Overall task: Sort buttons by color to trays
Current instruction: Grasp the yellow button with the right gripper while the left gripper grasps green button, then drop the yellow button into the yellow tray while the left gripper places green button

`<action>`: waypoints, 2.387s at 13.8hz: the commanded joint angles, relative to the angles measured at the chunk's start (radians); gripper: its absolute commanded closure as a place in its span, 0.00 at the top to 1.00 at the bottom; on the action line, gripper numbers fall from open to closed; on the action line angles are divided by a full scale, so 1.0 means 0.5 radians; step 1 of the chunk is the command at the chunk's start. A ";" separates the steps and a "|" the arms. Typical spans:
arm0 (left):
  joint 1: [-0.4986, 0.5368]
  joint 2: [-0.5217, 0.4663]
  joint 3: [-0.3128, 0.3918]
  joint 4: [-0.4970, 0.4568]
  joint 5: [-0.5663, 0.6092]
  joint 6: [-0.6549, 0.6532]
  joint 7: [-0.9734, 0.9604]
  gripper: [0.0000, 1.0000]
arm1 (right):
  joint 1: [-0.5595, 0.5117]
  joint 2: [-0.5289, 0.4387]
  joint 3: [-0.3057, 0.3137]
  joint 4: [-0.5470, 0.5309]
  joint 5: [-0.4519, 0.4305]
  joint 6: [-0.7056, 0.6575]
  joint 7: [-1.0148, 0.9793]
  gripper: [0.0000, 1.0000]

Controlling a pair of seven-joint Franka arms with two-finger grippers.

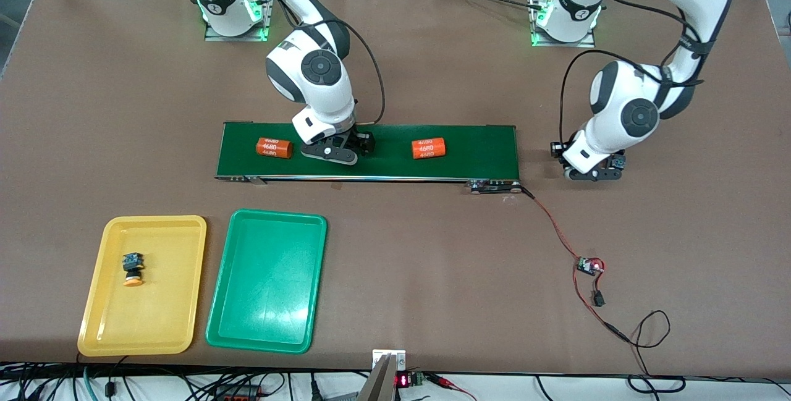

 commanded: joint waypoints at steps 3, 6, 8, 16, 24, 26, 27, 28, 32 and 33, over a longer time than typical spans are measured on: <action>-0.245 0.008 -0.068 0.455 -0.117 -0.501 -0.059 0.06 | 0.011 0.058 -0.031 0.036 -0.036 0.015 -0.136 0.68; -0.368 0.109 -0.117 0.489 -0.342 -0.416 -0.081 0.07 | -0.001 0.052 -0.046 0.042 -0.027 0.012 -0.161 0.15; -0.429 0.168 -0.166 0.489 -0.364 -0.299 -0.096 0.08 | -0.010 0.027 -0.065 0.109 -0.002 -0.028 -0.170 0.00; -0.509 0.135 -0.176 0.483 -0.370 -0.255 -0.139 1.00 | -0.420 -0.013 -0.301 0.567 0.173 -0.463 -1.309 0.00; -0.212 -0.001 -0.017 0.725 -0.257 -0.700 -0.124 1.00 | -0.915 0.355 -0.396 0.659 0.060 0.082 -2.299 0.01; -0.206 0.008 0.109 0.707 -0.061 -0.703 -0.118 1.00 | -0.918 0.474 -0.469 0.699 -0.038 0.220 -2.354 0.01; -0.206 0.008 0.167 0.667 0.059 -0.703 -0.100 1.00 | -0.918 0.515 -0.515 0.699 -0.054 0.312 -2.397 0.02; -0.203 0.008 0.192 0.639 0.151 -0.703 -0.021 1.00 | -0.924 0.542 -0.540 0.699 -0.054 0.380 -2.428 0.02; -0.172 0.069 0.358 0.566 0.409 -0.685 0.424 1.00 | -0.927 0.589 -0.546 0.705 -0.051 0.435 -2.379 0.61; -0.169 0.097 0.379 0.520 0.425 -0.679 0.452 1.00 | -0.927 0.589 -0.546 0.699 -0.048 0.439 -2.373 0.82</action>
